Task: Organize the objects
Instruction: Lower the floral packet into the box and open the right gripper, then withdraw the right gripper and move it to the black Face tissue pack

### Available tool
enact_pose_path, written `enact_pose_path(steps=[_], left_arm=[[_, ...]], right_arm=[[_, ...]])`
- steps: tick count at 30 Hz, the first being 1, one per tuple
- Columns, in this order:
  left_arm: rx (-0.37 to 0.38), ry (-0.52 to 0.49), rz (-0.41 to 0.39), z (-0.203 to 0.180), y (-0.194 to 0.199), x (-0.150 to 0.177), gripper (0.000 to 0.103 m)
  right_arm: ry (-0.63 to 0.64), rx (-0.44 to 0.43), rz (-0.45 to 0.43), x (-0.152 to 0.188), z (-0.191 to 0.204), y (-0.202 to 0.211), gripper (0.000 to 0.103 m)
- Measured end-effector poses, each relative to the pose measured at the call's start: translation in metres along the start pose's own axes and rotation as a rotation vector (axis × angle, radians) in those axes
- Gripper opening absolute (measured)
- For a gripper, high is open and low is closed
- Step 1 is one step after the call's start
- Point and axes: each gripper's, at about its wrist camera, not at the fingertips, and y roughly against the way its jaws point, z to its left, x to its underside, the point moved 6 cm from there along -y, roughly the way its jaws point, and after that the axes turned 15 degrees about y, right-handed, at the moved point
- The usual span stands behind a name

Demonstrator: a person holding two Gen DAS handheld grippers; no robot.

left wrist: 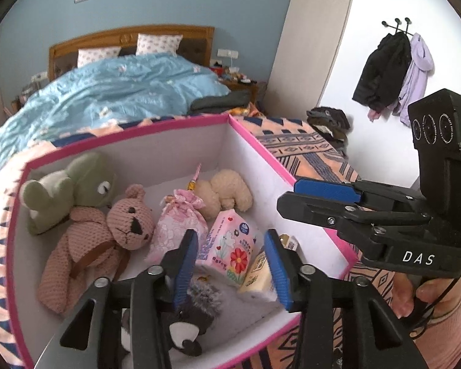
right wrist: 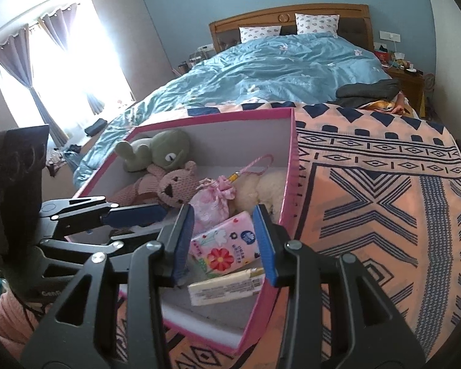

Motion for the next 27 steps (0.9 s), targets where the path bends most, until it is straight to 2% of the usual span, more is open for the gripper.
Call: enact_pose_path(steps=[7, 10, 14, 21, 27], left_arm=[[-0.016, -0.035, -0.083, -0.008, 0.030, 0.012, 0.056], [-0.021, -0.051, -0.108, -0.012, 0.041, 0.019, 0.059], [-0.021, -0.064, -0.130, -0.016, 0.053, 0.029, 0.066], [-0.014, -0.077, -0.131, -0.019, 0.063, 0.049, 0.074], [0.003, -0.092, -0.087, -0.021, 0.061, 0.074, 0.075]], right_arm=[[0.013, -0.049, -0.032, 0.005, 0.016, 0.019, 0.045], [0.006, -0.084, -0.047, 0.009, 0.024, 0.029, 0.049], [0.019, -0.102, -0.058, 0.016, 0.036, 0.041, 0.050], [0.023, -0.122, -0.069, 0.034, 0.051, 0.058, 0.054], [0.002, -0.127, -0.047, 0.061, 0.055, 0.066, 0.055]])
